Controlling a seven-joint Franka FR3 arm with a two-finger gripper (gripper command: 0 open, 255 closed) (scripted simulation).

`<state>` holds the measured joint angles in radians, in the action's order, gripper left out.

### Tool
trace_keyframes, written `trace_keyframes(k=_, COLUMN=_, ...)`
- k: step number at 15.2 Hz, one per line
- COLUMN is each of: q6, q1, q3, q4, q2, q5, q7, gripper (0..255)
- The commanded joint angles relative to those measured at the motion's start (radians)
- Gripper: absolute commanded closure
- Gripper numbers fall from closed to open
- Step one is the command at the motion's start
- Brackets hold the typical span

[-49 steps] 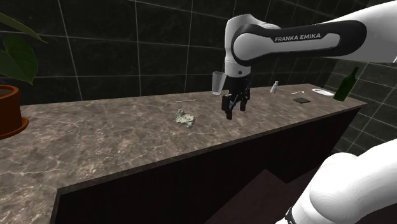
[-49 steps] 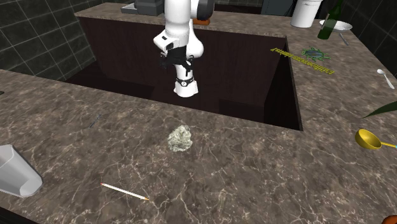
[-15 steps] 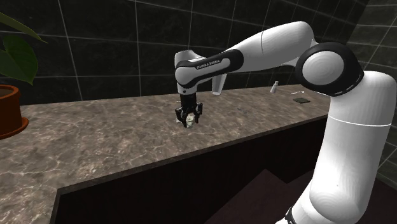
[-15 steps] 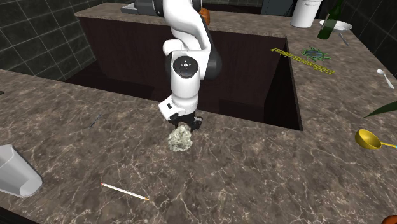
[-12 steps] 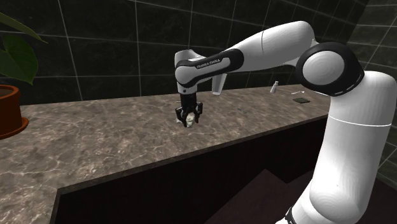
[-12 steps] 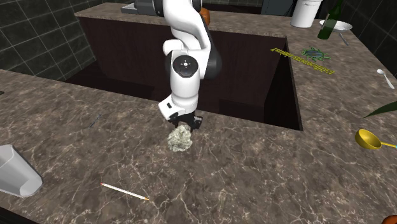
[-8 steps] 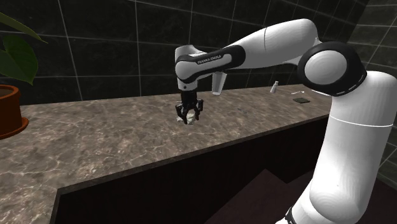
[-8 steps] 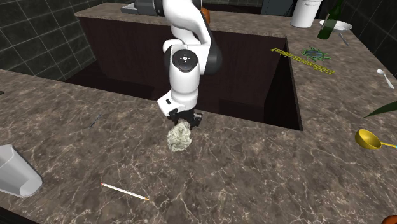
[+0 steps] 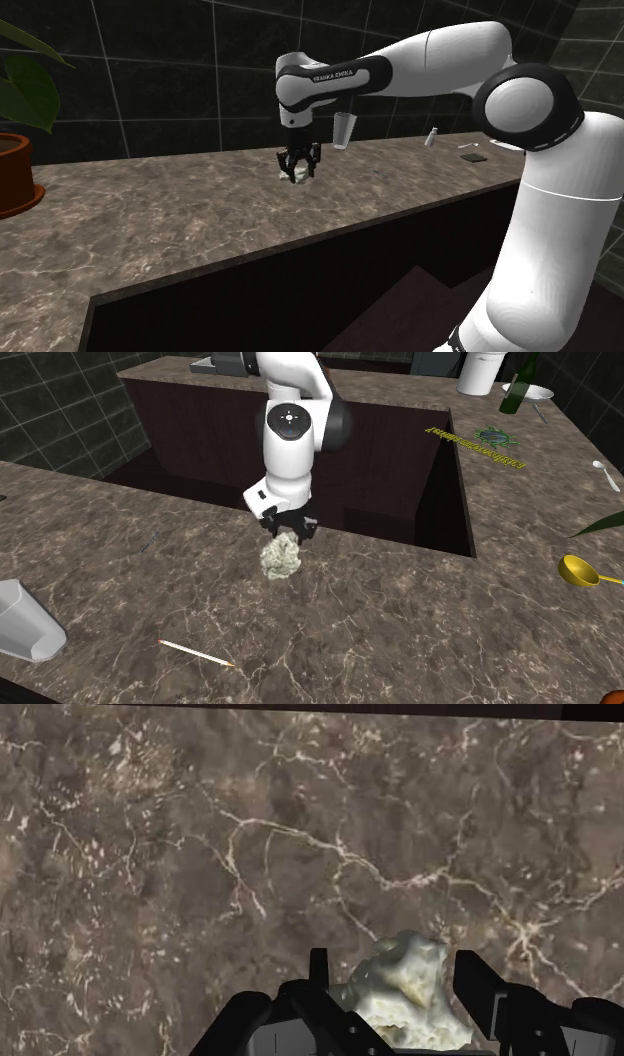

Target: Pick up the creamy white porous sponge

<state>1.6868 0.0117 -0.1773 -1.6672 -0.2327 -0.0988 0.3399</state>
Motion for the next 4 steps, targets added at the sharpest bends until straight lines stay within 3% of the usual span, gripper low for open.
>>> trace_keyframes(k=1, q6=-0.025, q1=0.001, q3=-0.001, q4=0.019, q2=0.006, q5=0.001, q7=-0.001, gripper=255)
trace_keyframes(k=4, q6=-0.04, q1=0.001, q3=-0.001, q4=0.032, q2=0.008, q5=0.002, q7=-0.002, gripper=255)
